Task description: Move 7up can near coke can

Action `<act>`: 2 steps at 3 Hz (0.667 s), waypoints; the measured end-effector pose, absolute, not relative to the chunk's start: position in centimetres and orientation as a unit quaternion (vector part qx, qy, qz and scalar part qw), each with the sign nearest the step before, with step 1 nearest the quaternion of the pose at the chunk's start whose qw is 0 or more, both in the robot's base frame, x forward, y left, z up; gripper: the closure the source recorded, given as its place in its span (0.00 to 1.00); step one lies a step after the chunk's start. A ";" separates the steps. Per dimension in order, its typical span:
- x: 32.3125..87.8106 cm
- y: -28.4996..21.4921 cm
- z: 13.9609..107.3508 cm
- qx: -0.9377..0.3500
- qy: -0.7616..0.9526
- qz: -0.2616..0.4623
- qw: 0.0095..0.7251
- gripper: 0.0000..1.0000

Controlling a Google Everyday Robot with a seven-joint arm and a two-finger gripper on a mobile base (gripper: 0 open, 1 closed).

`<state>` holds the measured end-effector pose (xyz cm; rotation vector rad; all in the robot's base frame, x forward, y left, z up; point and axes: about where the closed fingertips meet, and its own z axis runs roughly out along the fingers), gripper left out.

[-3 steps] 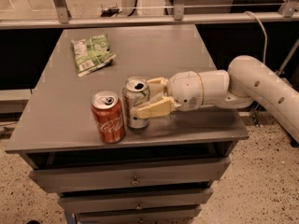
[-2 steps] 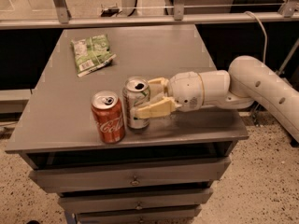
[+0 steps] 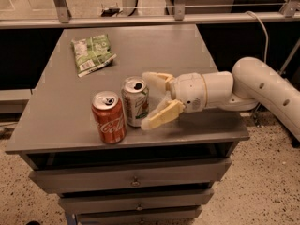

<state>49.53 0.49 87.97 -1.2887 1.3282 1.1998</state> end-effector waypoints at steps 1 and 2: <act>49.7 -0.4 88.3 -0.524 0.545 0.475 0.450 0.00; 50.8 -3.2 90.8 -0.535 0.557 0.436 0.462 0.00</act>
Offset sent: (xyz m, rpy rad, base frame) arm 0.0429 -0.1140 0.0906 -0.2004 -0.1887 -0.1863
